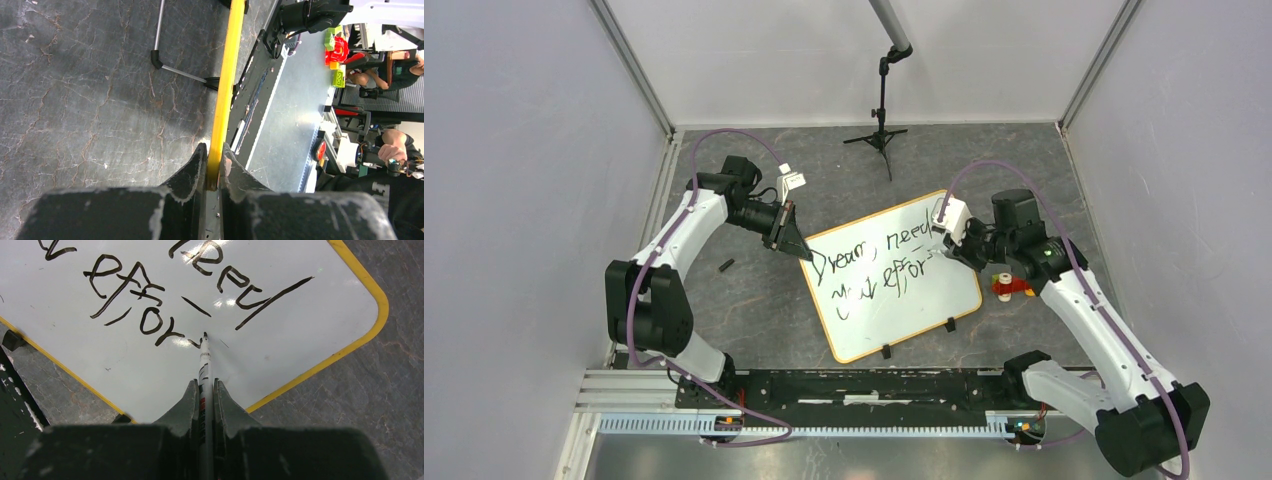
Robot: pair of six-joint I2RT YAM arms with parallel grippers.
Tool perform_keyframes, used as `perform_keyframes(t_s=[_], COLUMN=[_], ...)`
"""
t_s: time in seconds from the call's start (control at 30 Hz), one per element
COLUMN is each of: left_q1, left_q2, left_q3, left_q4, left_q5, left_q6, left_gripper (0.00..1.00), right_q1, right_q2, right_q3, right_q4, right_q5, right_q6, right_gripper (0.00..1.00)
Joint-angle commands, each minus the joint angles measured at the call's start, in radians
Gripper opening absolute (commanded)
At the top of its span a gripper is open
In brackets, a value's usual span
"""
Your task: Write a sentence on the whiteboard
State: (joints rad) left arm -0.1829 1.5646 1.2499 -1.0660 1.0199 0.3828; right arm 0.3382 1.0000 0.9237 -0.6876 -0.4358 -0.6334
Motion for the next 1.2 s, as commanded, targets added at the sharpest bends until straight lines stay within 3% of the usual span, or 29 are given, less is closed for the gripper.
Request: perform_keyframes(t_s=[0.0,0.7,1.17], left_q1=[-0.017,-0.017,-0.017], left_q2=[0.037,0.044,0.038], left_q3=[0.003,-0.001,-0.003], left_q4=[0.047,0.045,0.046], left_q5=[-0.113,-0.116,-0.115], left_q6=[0.019,0.030,0.031], left_gripper=[0.02,0.02,0.02], right_q1=[-0.005,-0.003,-0.004], right_q2=[0.016,-0.035,-0.023], right_q3=[0.009,-0.094,0.001], right_q4=[0.034,-0.087,-0.066], right_q5=[0.006,0.014,0.106], right_q6=[-0.003,-0.064,-0.044], right_gripper=[0.00,0.00,0.00])
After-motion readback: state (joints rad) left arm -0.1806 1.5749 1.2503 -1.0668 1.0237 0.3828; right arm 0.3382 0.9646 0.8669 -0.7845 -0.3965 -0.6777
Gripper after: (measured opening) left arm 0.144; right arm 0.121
